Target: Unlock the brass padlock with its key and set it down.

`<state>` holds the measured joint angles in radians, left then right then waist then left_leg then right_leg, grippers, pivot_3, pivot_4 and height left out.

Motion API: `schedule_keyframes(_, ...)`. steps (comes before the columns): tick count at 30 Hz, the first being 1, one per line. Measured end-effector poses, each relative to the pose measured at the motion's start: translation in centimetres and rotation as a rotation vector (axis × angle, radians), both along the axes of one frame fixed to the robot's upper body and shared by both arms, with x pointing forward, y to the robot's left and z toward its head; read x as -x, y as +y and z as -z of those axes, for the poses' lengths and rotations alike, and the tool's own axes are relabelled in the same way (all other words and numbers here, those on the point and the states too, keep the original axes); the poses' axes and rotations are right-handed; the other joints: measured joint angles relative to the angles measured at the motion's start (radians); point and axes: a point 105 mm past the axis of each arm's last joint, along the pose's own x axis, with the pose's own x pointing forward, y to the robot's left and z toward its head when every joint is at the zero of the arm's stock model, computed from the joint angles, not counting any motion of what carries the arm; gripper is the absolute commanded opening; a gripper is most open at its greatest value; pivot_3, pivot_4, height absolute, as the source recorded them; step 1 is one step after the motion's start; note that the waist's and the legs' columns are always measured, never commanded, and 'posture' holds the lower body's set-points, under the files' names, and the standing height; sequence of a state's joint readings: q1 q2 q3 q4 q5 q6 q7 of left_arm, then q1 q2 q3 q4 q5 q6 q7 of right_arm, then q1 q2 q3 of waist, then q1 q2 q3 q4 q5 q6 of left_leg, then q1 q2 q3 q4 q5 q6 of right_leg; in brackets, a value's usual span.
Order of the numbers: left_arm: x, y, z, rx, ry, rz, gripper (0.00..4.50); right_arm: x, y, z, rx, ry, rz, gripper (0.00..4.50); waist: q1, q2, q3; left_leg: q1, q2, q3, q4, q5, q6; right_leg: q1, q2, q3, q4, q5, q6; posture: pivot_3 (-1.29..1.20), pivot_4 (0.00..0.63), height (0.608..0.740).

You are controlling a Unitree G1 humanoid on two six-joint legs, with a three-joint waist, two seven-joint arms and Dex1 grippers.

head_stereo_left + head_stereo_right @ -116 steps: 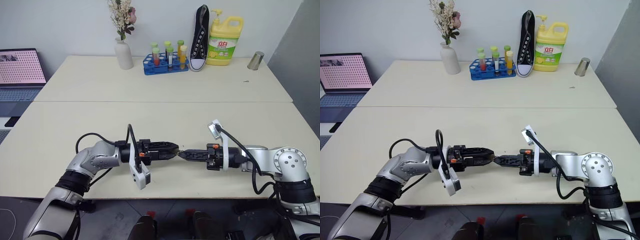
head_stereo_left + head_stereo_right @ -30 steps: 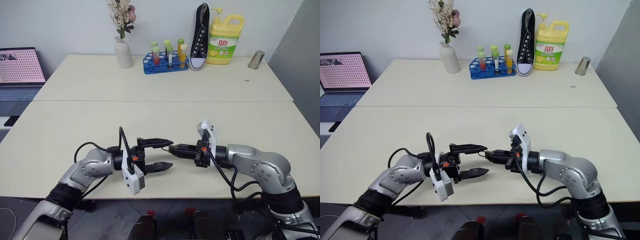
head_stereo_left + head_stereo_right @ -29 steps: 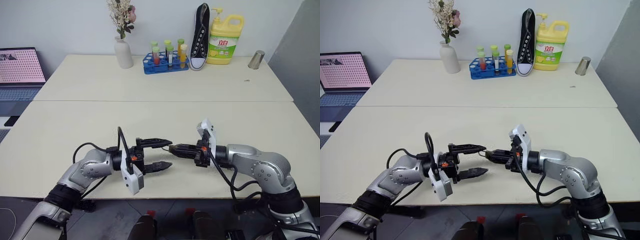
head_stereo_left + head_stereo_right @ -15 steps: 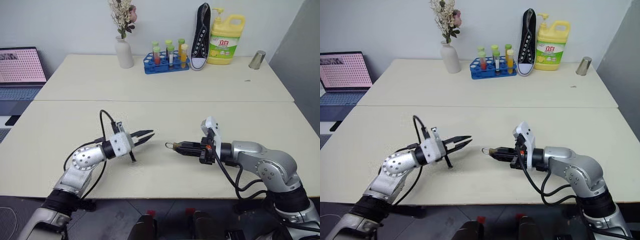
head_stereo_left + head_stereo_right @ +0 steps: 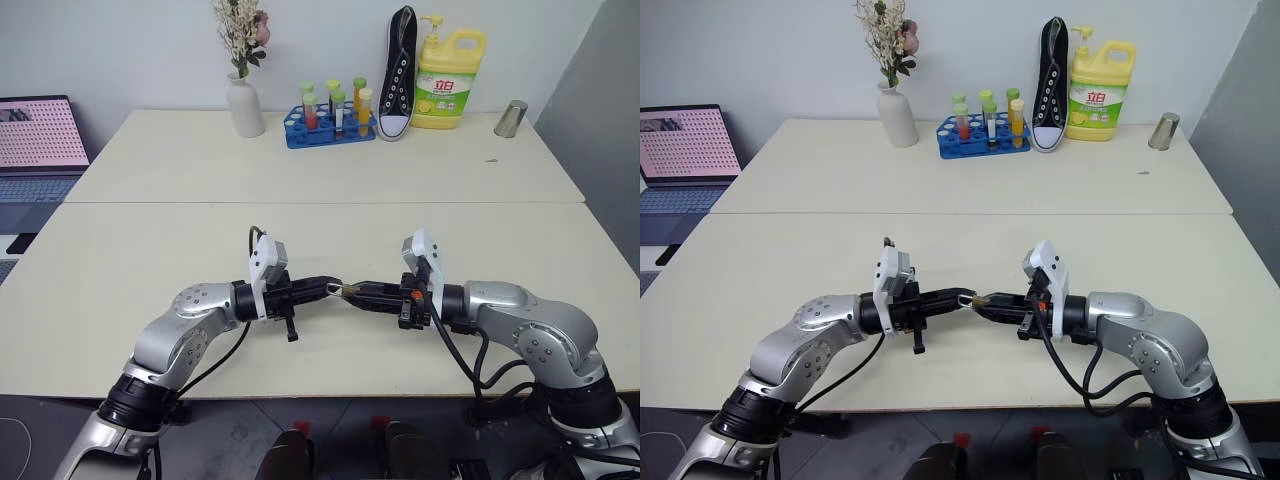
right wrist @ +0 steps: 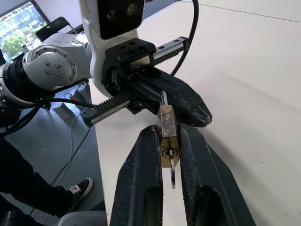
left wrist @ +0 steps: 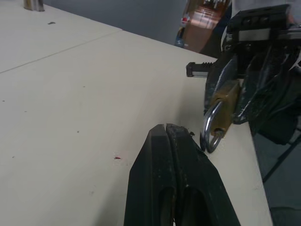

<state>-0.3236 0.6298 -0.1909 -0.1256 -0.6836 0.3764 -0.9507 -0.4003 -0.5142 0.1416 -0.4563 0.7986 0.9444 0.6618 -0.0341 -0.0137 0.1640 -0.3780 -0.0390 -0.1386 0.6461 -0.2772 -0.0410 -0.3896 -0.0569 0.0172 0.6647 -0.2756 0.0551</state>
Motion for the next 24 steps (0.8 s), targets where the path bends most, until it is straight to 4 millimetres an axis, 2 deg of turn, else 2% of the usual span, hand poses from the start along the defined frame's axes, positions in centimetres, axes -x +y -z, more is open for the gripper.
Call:
schedule_keyframes(11,1.4,0.4,0.8,-0.022,0.038,0.045,0.0,-0.2,-0.1,0.0,0.009,-0.022,0.006,0.14,0.002,0.0,0.0,0.0,0.0,0.0,0.0,0.0,0.0,0.0,0.0,0.0,0.0,0.0,0.0,0.0,0.15,0.74)
schedule_keyframes(16,1.6,0.4,0.1,-0.01,0.052,0.047,0.0,-0.2,-0.2,0.1,0.01,-0.024,0.007,0.14,0.002,0.0,0.0,0.0,0.0,0.0,0.0,0.0,0.0,0.0,0.0,0.0,0.0,0.0,0.0,0.0,0.15,0.74)
schedule_keyframes(24,1.5,0.8,0.4,-0.058,0.027,0.04,0.0,-0.1,-0.1,0.3,0.018,-0.022,-0.001,0.14,0.002,0.0,0.0,0.0,0.0,0.0,0.0,0.0,0.0,0.0,0.0,0.0,-0.001,0.0,0.0,0.0,0.15,0.74)
